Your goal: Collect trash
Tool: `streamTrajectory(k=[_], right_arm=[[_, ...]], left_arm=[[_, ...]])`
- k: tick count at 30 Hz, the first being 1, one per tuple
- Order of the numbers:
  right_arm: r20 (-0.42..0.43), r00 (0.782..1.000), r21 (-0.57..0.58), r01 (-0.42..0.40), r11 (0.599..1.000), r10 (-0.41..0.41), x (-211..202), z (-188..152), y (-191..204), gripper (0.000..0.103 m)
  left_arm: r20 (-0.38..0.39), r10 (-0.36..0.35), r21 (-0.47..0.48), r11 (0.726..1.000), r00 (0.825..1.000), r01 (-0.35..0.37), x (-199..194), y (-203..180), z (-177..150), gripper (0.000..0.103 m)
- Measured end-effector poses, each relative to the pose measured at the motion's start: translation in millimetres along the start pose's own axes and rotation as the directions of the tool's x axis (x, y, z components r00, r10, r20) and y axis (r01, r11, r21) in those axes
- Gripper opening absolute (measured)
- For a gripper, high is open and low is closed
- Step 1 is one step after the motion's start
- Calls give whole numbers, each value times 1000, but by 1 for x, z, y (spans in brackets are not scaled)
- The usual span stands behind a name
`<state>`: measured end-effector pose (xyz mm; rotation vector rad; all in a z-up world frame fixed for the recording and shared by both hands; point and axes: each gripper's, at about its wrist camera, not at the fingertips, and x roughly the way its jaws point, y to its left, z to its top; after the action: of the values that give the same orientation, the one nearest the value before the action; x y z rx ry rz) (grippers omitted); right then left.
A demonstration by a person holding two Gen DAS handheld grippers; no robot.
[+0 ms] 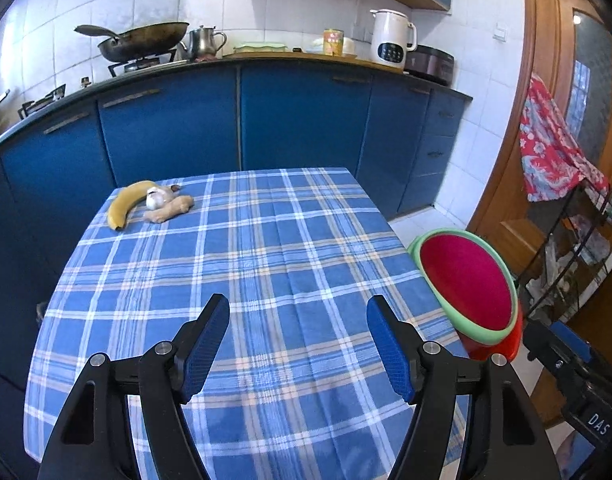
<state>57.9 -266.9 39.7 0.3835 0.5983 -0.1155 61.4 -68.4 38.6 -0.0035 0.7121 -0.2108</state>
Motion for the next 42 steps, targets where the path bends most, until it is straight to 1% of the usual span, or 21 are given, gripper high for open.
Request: streamTrajectory(k=[8,14,19,42], right_arm=[[-2,1000,-31,-24,999,24,-3,-4,14,87],[-10,999,-36,-32,999,32,0,-5,17,87],[-15,999,-42,-38,998,37,1,-6,20,87],[-16,999,-43,-38,998,37,1,-7,22,87]], left_arm=[[-12,17,-26,1000,1000,-17,-2,8,-6,73],[3,45,-41,998,999,-45,-6,13,-7,73],[5,54,-55,997,999,-54,-7,17,-7,73],[7,57,-71,996,998,-57,-9,24,-9,73]])
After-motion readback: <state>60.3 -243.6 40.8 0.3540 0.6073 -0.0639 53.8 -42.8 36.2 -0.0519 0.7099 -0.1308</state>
